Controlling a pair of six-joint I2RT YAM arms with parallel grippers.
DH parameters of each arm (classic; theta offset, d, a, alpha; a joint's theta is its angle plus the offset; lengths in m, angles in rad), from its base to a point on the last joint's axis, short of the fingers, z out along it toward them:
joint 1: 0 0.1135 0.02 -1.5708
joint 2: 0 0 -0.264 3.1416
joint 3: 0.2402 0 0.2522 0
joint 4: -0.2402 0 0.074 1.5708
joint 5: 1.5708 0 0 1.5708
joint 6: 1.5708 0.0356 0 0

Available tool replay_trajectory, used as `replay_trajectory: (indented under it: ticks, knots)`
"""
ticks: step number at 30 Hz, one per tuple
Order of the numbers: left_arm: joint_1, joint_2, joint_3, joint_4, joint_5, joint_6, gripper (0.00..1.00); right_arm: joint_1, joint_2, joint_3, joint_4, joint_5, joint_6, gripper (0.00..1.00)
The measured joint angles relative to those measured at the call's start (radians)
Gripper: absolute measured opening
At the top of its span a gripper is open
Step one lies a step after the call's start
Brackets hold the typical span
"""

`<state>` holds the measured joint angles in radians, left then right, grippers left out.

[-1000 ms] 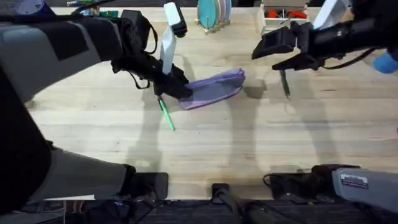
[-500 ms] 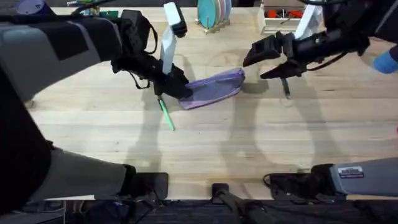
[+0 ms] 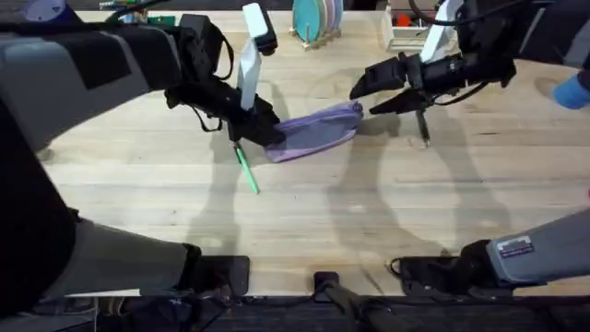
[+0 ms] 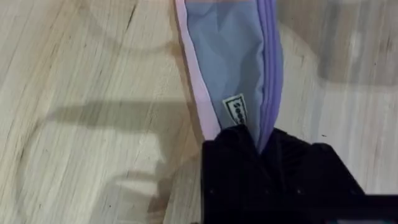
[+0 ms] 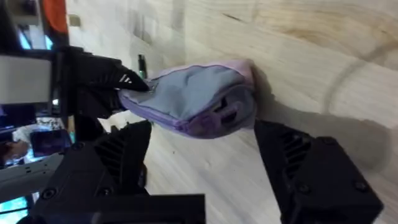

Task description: Unzip the bag, pick up the pens from the table one at a time and place them inside, then zip the bag closed.

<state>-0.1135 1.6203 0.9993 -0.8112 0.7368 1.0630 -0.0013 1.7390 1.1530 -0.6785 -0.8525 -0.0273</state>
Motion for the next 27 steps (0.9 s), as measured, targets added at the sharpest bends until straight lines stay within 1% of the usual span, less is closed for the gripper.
replay_trajectory:
  ticks: [8,22,27]
  knots:
    - [0.000,0.000,0.000,0.000,0.000,0.000,0.042,0.003,0.000,0.002,0.000,-0.028,-0.003,0.995]
    - [0.000,0.000,0.000,0.000,0.000,0.000,0.042,0.029,0.000,0.002,-0.010,-0.032,-0.003,0.995]
    - [0.000,0.000,0.000,0.000,0.000,0.000,0.042,0.066,0.000,0.002,-0.006,-0.031,-0.003,0.995]
